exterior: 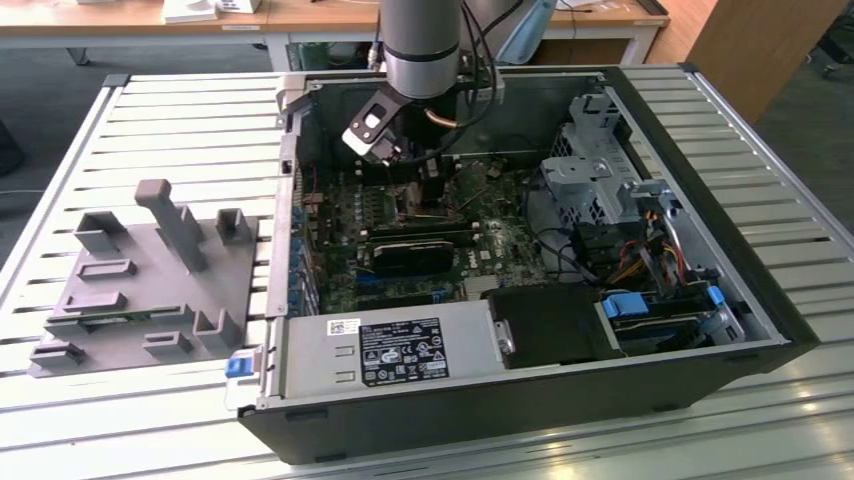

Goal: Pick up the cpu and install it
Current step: 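Place the cpu into insertion slot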

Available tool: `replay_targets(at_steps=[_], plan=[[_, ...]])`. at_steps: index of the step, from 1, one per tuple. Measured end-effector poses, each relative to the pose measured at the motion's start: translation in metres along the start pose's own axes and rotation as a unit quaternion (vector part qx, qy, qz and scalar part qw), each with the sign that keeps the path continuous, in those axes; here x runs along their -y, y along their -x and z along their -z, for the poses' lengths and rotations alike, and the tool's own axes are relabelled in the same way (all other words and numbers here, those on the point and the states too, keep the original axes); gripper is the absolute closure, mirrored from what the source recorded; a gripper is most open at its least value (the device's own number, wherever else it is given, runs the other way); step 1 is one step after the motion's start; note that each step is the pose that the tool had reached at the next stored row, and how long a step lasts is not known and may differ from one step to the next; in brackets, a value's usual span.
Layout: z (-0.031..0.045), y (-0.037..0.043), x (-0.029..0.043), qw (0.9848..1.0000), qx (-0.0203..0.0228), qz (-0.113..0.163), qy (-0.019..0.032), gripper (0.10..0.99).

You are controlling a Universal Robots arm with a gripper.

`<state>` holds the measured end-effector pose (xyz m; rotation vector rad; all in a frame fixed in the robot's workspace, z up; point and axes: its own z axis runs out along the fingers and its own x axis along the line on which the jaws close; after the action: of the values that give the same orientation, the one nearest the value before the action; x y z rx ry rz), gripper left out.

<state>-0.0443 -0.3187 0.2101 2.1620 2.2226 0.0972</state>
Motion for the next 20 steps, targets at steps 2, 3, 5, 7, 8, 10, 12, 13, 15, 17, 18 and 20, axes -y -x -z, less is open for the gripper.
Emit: replay_targets(at_steps=[2,3,5,7,8,10,12,13,15,17,18,20], plan=[[-0.0026,0.0000,0.0006,1.0000,0.0000,0.000,0.0000,0.553],[-0.0040,0.0000,0.0006,1.0000,-0.0001,0.000,0.0000,0.553],[-0.0066,0.0001,0.0008,1.0000,0.0000,0.000,0.0000,0.553],[-0.0086,0.0001,0.0010,1.0000,0.0000,0.000,0.0000,0.553],[-0.0093,0.0001,0.0011,1.0000,0.0000,0.000,0.0000,0.553],[-0.0103,0.0002,0.0013,1.0000,0.0000,0.000,0.0000,0.553],[-0.0109,0.0003,0.0017,1.0000,0.0001,-0.001,0.0000,0.553],[-0.0112,0.0004,0.0018,1.0000,0.0001,-0.001,0.0000,0.553],[-0.0117,0.0006,0.0019,1.0000,0.0000,-0.001,0.0000,0.553],[-0.0126,0.0006,0.0020,1.0000,-0.0001,-0.001,0.0001,0.553],[-0.0131,0.0006,0.0020,1.0000,-0.0001,-0.001,0.0001,0.553],[-0.0139,0.0007,0.0021,1.0000,-0.0002,-0.001,0.0000,0.553]])
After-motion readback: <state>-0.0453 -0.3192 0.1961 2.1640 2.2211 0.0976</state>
